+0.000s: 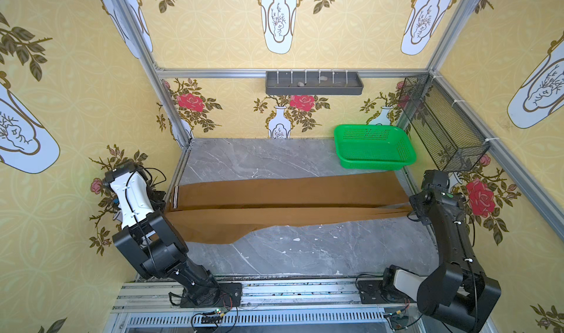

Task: Roll up the long pants
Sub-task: Fold the long pant at the center of the board.

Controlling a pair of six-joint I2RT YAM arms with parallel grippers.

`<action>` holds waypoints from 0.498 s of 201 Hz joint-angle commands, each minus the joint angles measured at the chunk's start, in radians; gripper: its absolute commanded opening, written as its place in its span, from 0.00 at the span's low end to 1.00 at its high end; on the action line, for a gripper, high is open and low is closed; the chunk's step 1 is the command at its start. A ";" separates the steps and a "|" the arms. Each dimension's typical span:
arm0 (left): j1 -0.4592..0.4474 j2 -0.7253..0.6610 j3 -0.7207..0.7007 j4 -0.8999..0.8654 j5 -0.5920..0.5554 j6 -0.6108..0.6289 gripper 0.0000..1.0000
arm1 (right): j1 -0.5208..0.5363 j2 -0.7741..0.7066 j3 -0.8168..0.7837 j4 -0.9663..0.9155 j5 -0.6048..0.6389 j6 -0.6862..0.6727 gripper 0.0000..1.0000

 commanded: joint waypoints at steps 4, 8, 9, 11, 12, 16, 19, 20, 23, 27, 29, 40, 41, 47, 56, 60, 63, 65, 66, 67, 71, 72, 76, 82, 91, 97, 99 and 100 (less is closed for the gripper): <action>-0.019 0.052 0.067 0.154 -0.148 0.012 0.00 | 0.053 -0.012 0.024 0.072 0.361 0.056 0.00; -0.023 0.055 0.072 0.154 -0.148 0.012 0.00 | 0.062 -0.014 0.028 0.058 0.373 0.066 0.00; -0.024 0.057 0.073 0.154 -0.148 0.011 0.00 | 0.064 -0.015 0.028 0.056 0.376 0.067 0.00; -0.025 0.058 0.074 0.158 -0.149 0.013 0.00 | 0.070 -0.015 0.029 0.054 0.385 0.066 0.00; -0.026 0.059 0.073 0.158 -0.149 0.014 0.00 | 0.073 -0.015 0.029 0.054 0.389 0.064 0.00; -0.030 0.062 0.074 0.164 -0.147 0.016 0.00 | 0.083 -0.017 0.031 0.053 0.405 0.060 0.00; -0.033 0.064 0.072 0.170 -0.148 0.018 0.00 | 0.090 -0.017 0.030 0.051 0.417 0.060 0.00; -0.033 0.064 0.072 0.170 -0.149 0.018 0.00 | 0.092 -0.017 0.031 0.051 0.420 0.061 0.00; -0.035 0.068 0.075 0.172 -0.148 0.017 0.00 | 0.098 -0.016 0.032 0.048 0.431 0.062 0.00; -0.037 0.072 0.076 0.173 -0.151 0.018 0.00 | 0.105 -0.015 0.032 0.045 0.442 0.064 0.00; -0.037 0.076 0.077 0.175 -0.150 0.018 0.00 | 0.107 -0.013 0.033 0.045 0.446 0.064 0.00; -0.043 0.098 0.093 0.178 -0.146 0.021 0.00 | 0.116 -0.001 0.039 0.039 0.461 0.072 0.00; -0.044 0.100 0.095 0.177 -0.146 0.021 0.00 | 0.117 0.002 0.041 0.038 0.462 0.073 0.00; -0.045 0.115 0.109 0.173 -0.143 0.022 0.00 | 0.121 0.013 0.045 0.027 0.471 0.085 0.00; -0.049 0.139 0.133 0.165 -0.140 0.026 0.00 | 0.126 0.030 0.060 -0.003 0.486 0.108 0.00; -0.050 0.150 0.144 0.154 -0.137 0.026 0.00 | 0.130 0.037 0.069 -0.021 0.492 0.119 0.00; -0.051 0.158 0.157 0.148 -0.135 0.028 0.00 | 0.134 0.043 0.075 -0.034 0.499 0.125 0.00; -0.053 0.163 0.163 0.144 -0.135 0.030 0.00 | 0.138 0.045 0.079 -0.042 0.503 0.128 0.00; -0.053 0.165 0.167 0.144 -0.135 0.031 0.00 | 0.139 0.046 0.081 -0.048 0.506 0.130 0.00; -0.053 0.166 0.170 0.142 -0.134 0.033 0.00 | 0.140 0.047 0.083 -0.053 0.509 0.133 0.00; -0.056 0.175 0.180 0.139 -0.134 0.038 0.00 | 0.148 0.049 0.090 -0.072 0.524 0.144 0.00; -0.057 0.177 0.181 0.139 -0.135 0.039 0.00 | 0.150 0.049 0.090 -0.078 0.528 0.147 0.00; -0.060 0.182 0.190 0.134 -0.139 0.040 0.00 | 0.155 0.046 0.095 -0.099 0.539 0.159 0.00; -0.064 0.186 0.199 0.128 -0.148 0.041 0.00 | 0.165 0.038 0.096 -0.119 0.556 0.164 0.00; -0.066 0.186 0.198 0.135 -0.147 0.047 0.00 | 0.174 0.019 0.097 -0.143 0.575 0.168 0.00; -0.067 0.183 0.196 0.136 -0.147 0.047 0.00 | 0.176 0.001 0.096 -0.158 0.582 0.170 0.00; -0.067 0.181 0.196 0.137 -0.147 0.047 0.00 | 0.177 -0.003 0.095 -0.163 0.586 0.170 0.00; -0.067 0.181 0.195 0.139 -0.148 0.048 0.00 | 0.177 -0.006 0.096 -0.164 0.585 0.169 0.00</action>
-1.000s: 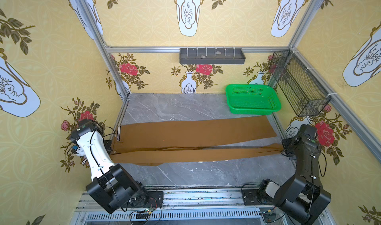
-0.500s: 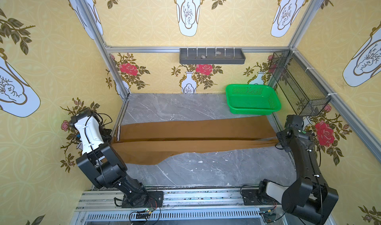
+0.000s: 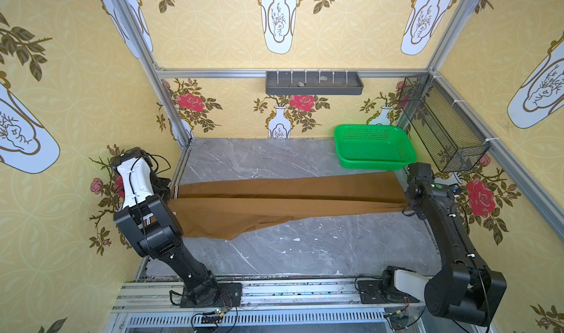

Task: Roll up the long pants
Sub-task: Fold the long pant at the center of the board.

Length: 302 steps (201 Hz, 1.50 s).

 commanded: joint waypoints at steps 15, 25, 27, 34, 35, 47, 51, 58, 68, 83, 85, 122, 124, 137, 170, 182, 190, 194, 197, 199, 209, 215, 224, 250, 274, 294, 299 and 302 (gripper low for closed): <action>0.006 -0.006 0.004 0.160 -0.179 0.037 0.00 | 0.005 -0.080 0.012 -0.088 0.342 0.035 0.00; 0.005 -0.012 0.000 0.161 -0.184 0.042 0.00 | 0.004 -0.102 0.018 -0.114 0.356 0.027 0.00; 0.005 -0.013 0.000 0.161 -0.184 0.042 0.00 | 0.003 -0.106 0.021 -0.121 0.359 0.026 0.00; 0.006 -0.016 -0.003 0.158 -0.185 0.044 0.00 | 0.004 -0.118 0.028 -0.147 0.369 0.027 0.00; 0.006 -0.017 -0.002 0.159 -0.184 0.044 0.00 | 0.004 -0.119 0.030 -0.150 0.369 0.027 0.00; 0.005 -0.027 -0.012 0.161 -0.179 0.050 0.00 | 0.004 -0.135 0.043 -0.181 0.381 0.015 0.00; 0.005 -0.032 -0.016 0.163 -0.176 0.050 0.00 | 0.006 -0.140 0.045 -0.192 0.386 0.015 0.00; 0.007 -0.040 -0.026 0.168 -0.170 0.052 0.00 | 0.004 -0.146 0.046 -0.196 0.395 0.003 0.00; 0.006 -0.050 -0.040 0.185 -0.158 0.057 0.00 | 0.003 -0.153 0.043 -0.196 0.421 -0.017 0.00; 0.005 -0.059 -0.047 0.188 -0.151 0.060 0.00 | -0.001 -0.151 0.039 -0.169 0.460 -0.062 0.00; 0.005 -0.060 -0.048 0.187 -0.150 0.060 0.00 | -0.001 -0.151 0.038 -0.163 0.466 -0.067 0.00; 0.004 -0.045 -0.046 0.184 -0.133 0.077 0.00 | -0.045 -0.055 0.026 -0.013 0.512 -0.165 0.00; 0.004 -0.043 -0.046 0.182 -0.132 0.078 0.00 | -0.047 -0.047 0.026 -0.007 0.512 -0.164 0.00; 0.000 -0.031 -0.039 0.178 -0.138 0.082 0.00 | -0.058 0.008 0.025 0.047 0.506 -0.167 0.00; -0.008 0.010 -0.005 0.162 -0.159 0.092 0.00 | -0.061 0.167 0.063 0.073 0.479 -0.095 0.00; -0.009 0.027 0.010 0.157 -0.161 0.092 0.00 | -0.056 0.213 0.082 0.074 0.473 -0.071 0.00; -0.011 0.038 0.021 0.154 -0.162 0.090 0.00 | -0.049 0.239 0.095 0.075 0.474 -0.055 0.00; -0.013 0.041 0.026 0.154 -0.164 0.090 0.00 | -0.045 0.250 0.100 0.080 0.474 -0.051 0.00; -0.014 0.045 0.029 0.154 -0.164 0.090 0.00 | -0.043 0.255 0.105 0.085 0.474 -0.050 0.00; -0.014 0.047 0.033 0.154 -0.166 0.089 0.00 | -0.040 0.261 0.107 0.089 0.474 -0.051 0.00; -0.017 0.059 0.048 0.154 -0.163 0.086 0.00 | -0.032 0.282 0.120 0.102 0.473 -0.051 0.00; -0.019 0.066 0.055 0.156 -0.158 0.084 0.00 | -0.029 0.294 0.128 0.108 0.472 -0.048 0.00; -0.023 0.080 0.072 0.156 -0.154 0.082 0.00 | -0.023 0.313 0.140 0.120 0.469 -0.051 0.00; -0.040 0.135 0.137 0.140 -0.150 0.084 0.00 | -0.006 0.375 0.172 0.116 0.466 -0.034 0.00; -0.049 0.188 0.189 0.117 -0.147 0.079 0.00 | 0.019 0.442 0.205 0.093 0.486 -0.010 0.00; -0.057 0.215 0.220 0.111 -0.153 0.079 0.00 | 0.037 0.501 0.243 0.062 0.509 0.021 0.00; -0.059 0.221 0.226 0.111 -0.156 0.079 0.00 | 0.043 0.515 0.251 0.054 0.516 0.030 0.00; -0.062 0.225 0.230 0.109 -0.158 0.079 0.00 | 0.044 0.525 0.257 0.050 0.518 0.035 0.00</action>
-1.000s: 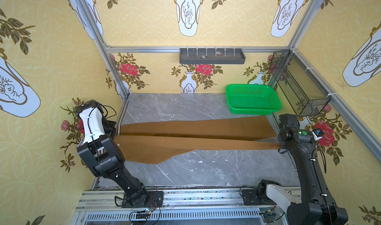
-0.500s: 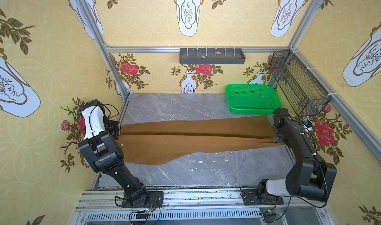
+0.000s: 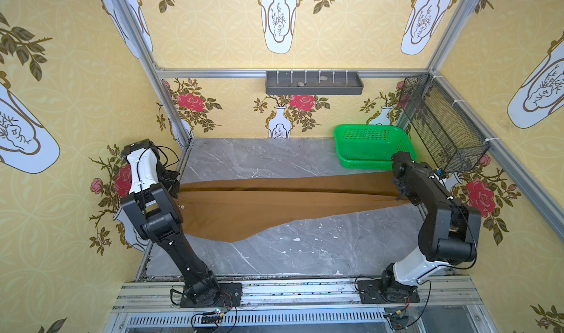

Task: Roll up the long pants
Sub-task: Fold the long pant at the center of the board.

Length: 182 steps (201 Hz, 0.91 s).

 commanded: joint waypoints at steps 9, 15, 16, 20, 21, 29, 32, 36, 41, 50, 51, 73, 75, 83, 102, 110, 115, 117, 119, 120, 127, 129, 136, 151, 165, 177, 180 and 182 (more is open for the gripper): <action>0.002 0.040 0.043 0.201 -0.256 0.022 0.00 | 0.010 0.082 0.059 0.046 0.303 0.029 0.00; 0.001 0.048 0.051 0.200 -0.257 0.021 0.00 | 0.014 0.102 0.075 0.022 0.309 0.051 0.00; 0.000 0.049 0.052 0.199 -0.258 0.021 0.00 | 0.014 0.106 0.078 0.018 0.311 0.056 0.00; -0.002 0.053 0.056 0.199 -0.259 0.022 0.00 | 0.015 0.118 0.087 0.003 0.312 0.067 0.01; -0.002 0.054 0.057 0.198 -0.259 0.022 0.00 | 0.015 0.122 0.091 -0.001 0.312 0.073 0.01; -0.003 0.065 0.065 0.196 -0.256 0.024 0.00 | 0.021 0.153 0.117 -0.047 0.322 0.115 0.06; -0.004 0.068 0.069 0.196 -0.254 0.024 0.00 | 0.023 0.165 0.128 -0.068 0.324 0.135 0.08; -0.004 0.075 0.072 0.196 -0.252 0.025 0.00 | 0.025 0.182 0.143 -0.097 0.330 0.160 0.08; -0.006 0.081 0.076 0.194 -0.253 0.025 0.00 | 0.029 0.204 0.163 -0.139 0.338 0.194 0.09; -0.007 0.090 0.084 0.194 -0.254 0.025 0.00 | 0.039 0.246 0.199 -0.227 0.360 0.281 0.10; -0.008 0.092 0.086 0.194 -0.253 0.026 0.00 | 0.040 0.250 0.204 -0.243 0.361 0.293 0.11; -0.016 0.110 0.094 0.200 -0.250 0.027 0.00 | 0.079 0.368 0.308 -0.574 0.423 0.628 0.14; -0.016 0.112 0.094 0.202 -0.250 0.028 0.00 | 0.082 0.379 0.318 -0.610 0.430 0.664 0.14; -0.020 0.116 0.094 0.212 -0.253 0.032 0.00 | 0.103 0.409 0.336 -0.627 0.463 0.670 0.13; -0.027 0.132 0.105 0.220 -0.260 0.034 0.00 | 0.157 0.430 0.329 -0.626 0.503 0.705 0.09; -0.028 0.139 0.111 0.220 -0.259 0.034 0.00 | 0.168 0.437 0.330 -0.626 0.502 0.718 0.09; -0.029 0.144 0.115 0.221 -0.262 0.035 0.00 | 0.171 0.443 0.331 -0.626 0.499 0.725 0.09; -0.029 0.147 0.118 0.221 -0.261 0.036 0.00 | 0.173 0.446 0.333 -0.626 0.497 0.726 0.09; -0.028 0.148 0.118 0.220 -0.262 0.036 0.00 | 0.173 0.451 0.334 -0.626 0.495 0.727 0.09; -0.029 0.149 0.119 0.220 -0.262 0.036 0.00 | 0.174 0.452 0.334 -0.626 0.495 0.728 0.09; -0.030 0.157 0.124 0.220 -0.262 0.035 0.00 | 0.177 0.466 0.339 -0.626 0.491 0.728 0.09; -0.029 0.158 0.124 0.220 -0.262 0.035 0.00 | 0.178 0.468 0.341 -0.626 0.493 0.727 0.09; -0.032 0.163 0.124 0.226 -0.258 0.037 0.00 | 0.182 0.479 0.341 -0.626 0.496 0.729 0.09; -0.036 0.172 0.128 0.235 -0.261 0.039 0.00 | 0.195 0.490 0.336 -0.626 0.508 0.741 0.09; -0.040 0.177 0.127 0.251 -0.258 0.042 0.00 | 0.202 0.500 0.337 -0.626 0.516 0.755 0.09; -0.045 0.187 0.134 0.259 -0.252 0.046 0.00 | 0.204 0.514 0.347 -0.626 0.521 0.759 0.09; -0.046 0.189 0.138 0.262 -0.252 0.047 0.00 | 0.205 0.517 0.348 -0.626 0.522 0.761 0.09; -0.046 0.191 0.141 0.261 -0.252 0.048 0.00 | 0.205 0.519 0.349 -0.626 0.523 0.762 0.09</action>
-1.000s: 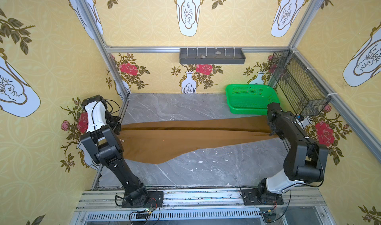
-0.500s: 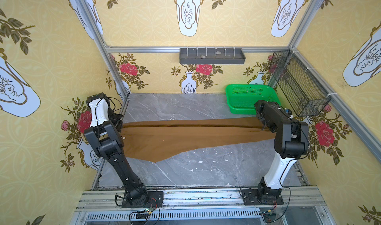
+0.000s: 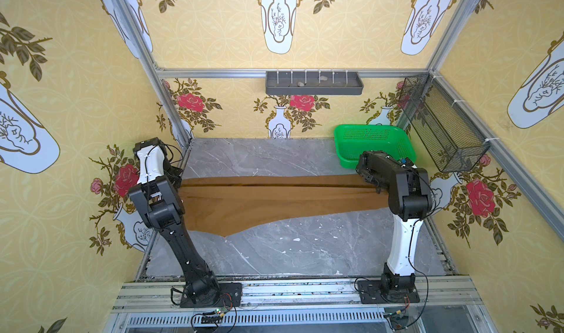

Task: Roll up the long pants
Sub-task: Fold the long pant at the center of the board.

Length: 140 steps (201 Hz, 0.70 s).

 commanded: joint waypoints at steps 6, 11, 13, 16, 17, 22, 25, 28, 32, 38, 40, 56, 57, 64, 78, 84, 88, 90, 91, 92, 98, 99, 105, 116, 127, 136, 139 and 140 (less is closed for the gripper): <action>-0.002 0.029 0.029 0.159 -0.156 0.021 0.00 | -0.003 0.025 0.015 -0.051 0.132 0.048 0.09; -0.005 0.034 0.037 0.157 -0.155 0.023 0.00 | -0.002 0.030 0.019 -0.051 0.133 0.048 0.09; -0.005 0.037 0.040 0.157 -0.155 0.024 0.00 | -0.002 0.032 0.020 -0.051 0.135 0.048 0.09; -0.006 0.040 0.046 0.156 -0.155 0.025 0.00 | -0.003 0.034 0.021 -0.051 0.135 0.049 0.09; -0.007 0.041 0.048 0.156 -0.155 0.026 0.00 | -0.003 0.036 0.022 -0.051 0.136 0.050 0.09; -0.008 0.046 0.055 0.151 -0.156 0.026 0.00 | -0.003 0.040 0.024 -0.050 0.138 0.051 0.10; -0.010 0.050 0.060 0.150 -0.158 0.026 0.00 | -0.003 0.043 0.026 -0.050 0.138 0.051 0.10; -0.010 0.053 0.066 0.149 -0.158 0.027 0.00 | -0.003 0.047 0.027 -0.051 0.137 0.051 0.11; -0.011 0.057 0.071 0.148 -0.158 0.030 0.00 | -0.002 0.050 0.030 -0.051 0.138 0.051 0.12; -0.012 0.062 0.080 0.145 -0.158 0.030 0.00 | -0.003 0.054 0.032 -0.051 0.136 0.052 0.17; -0.012 0.063 0.082 0.144 -0.159 0.030 0.00 | -0.002 0.055 0.033 -0.051 0.136 0.054 0.18; -0.013 0.072 0.096 0.150 -0.150 0.041 0.00 | -0.002 0.065 0.035 -0.049 0.132 0.063 0.26; -0.013 0.073 0.097 0.151 -0.149 0.041 0.00 | -0.002 0.067 0.037 -0.049 0.133 0.063 0.28; -0.013 0.075 0.100 0.154 -0.148 0.043 0.00 | -0.002 0.075 0.044 -0.049 0.132 0.062 0.33; -0.013 0.074 0.101 0.171 -0.143 0.053 0.08 | -0.002 0.090 0.055 -0.050 0.136 0.057 0.54; -0.013 0.074 0.104 0.173 -0.143 0.053 0.13 | -0.003 0.095 0.062 -0.051 0.136 0.051 0.58; -0.013 0.074 0.106 0.176 -0.140 0.055 0.18 | -0.004 0.096 0.065 -0.051 0.135 0.050 0.59; -0.012 0.073 0.108 0.180 -0.139 0.058 0.19 | -0.002 0.096 0.066 -0.051 0.136 0.049 0.59; -0.013 0.072 0.107 0.181 -0.138 0.059 0.19 | -0.002 0.096 0.066 -0.051 0.136 0.049 0.59; -0.013 0.072 0.107 0.183 -0.138 0.060 0.19 | -0.002 0.096 0.066 -0.051 0.136 0.049 0.59; -0.013 0.071 0.106 0.190 -0.134 0.064 0.21 | -0.002 0.096 0.066 -0.051 0.137 0.051 0.59; -0.014 0.071 0.106 0.191 -0.133 0.064 0.22 | -0.002 0.094 0.067 -0.051 0.138 0.051 0.59; -0.014 0.070 0.107 0.198 -0.131 0.064 0.28 | -0.002 0.093 0.066 -0.051 0.140 0.052 0.59; -0.015 0.069 0.110 0.214 -0.114 0.075 0.30 | -0.002 0.088 0.069 -0.051 0.143 0.049 0.61; -0.015 0.069 0.118 0.225 -0.096 0.078 0.31 | 0.002 0.077 0.070 -0.052 0.149 0.040 0.64; -0.015 0.069 0.126 0.233 -0.078 0.081 0.32 | 0.009 0.065 0.068 -0.053 0.156 0.034 0.66; -0.016 0.069 0.131 0.234 -0.075 0.080 0.32 | 0.012 0.060 0.069 -0.052 0.158 0.031 0.66; -0.016 0.069 0.131 0.234 -0.074 0.079 0.32 | 0.013 0.059 0.068 -0.052 0.160 0.029 0.67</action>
